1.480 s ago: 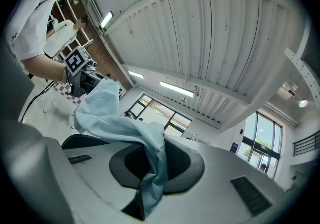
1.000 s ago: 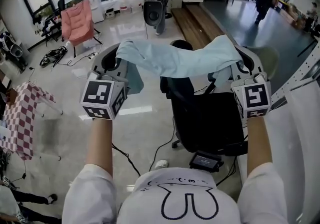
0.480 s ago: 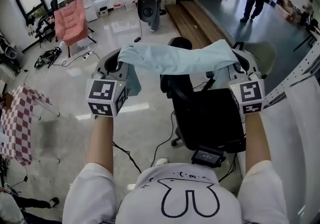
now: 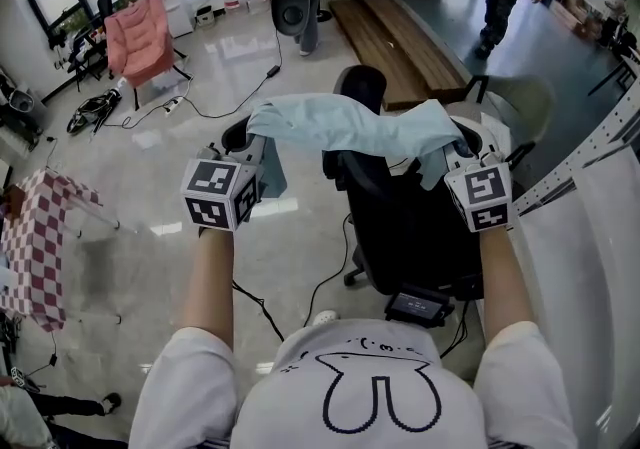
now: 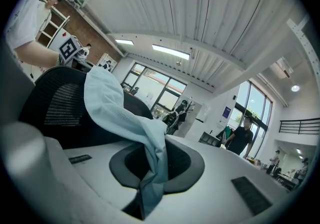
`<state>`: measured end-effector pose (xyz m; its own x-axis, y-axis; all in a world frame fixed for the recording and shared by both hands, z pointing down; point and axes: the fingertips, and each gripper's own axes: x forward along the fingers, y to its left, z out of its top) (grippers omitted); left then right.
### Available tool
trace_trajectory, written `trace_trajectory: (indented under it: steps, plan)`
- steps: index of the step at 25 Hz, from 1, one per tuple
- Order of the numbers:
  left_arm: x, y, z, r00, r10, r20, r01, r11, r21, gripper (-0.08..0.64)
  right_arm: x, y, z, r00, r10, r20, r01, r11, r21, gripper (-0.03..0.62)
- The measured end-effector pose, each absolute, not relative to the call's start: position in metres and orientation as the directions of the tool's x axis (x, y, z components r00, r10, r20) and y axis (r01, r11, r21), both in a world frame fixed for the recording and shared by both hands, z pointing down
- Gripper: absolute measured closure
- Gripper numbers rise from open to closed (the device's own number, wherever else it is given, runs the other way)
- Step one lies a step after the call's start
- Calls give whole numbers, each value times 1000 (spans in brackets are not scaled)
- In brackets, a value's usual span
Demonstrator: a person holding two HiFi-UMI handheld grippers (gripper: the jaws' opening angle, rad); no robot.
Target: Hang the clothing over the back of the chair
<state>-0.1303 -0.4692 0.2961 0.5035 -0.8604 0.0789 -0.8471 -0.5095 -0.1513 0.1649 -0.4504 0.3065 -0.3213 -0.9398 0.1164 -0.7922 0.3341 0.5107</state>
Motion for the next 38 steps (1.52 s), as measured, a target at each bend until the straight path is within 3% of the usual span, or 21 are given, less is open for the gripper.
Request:
trace_trajectory:
  steps: [15, 24, 38]
  plan:
    - [-116, -473, 360, 527, -822, 215, -816, -560, -143, 509, 155, -453, 369, -352, -906, 236, -792, 423, 440, 546]
    - [-92, -469, 397, 614, -746, 258, -767, -641, -27, 509, 137, -446, 419, -425, -829, 362, -759, 545, 356, 545]
    - [-58, -458, 423, 731, -571, 375, -615, -788, -1, 505, 94, -422, 463, -624, -456, 634, -491, 860, 136, 534]
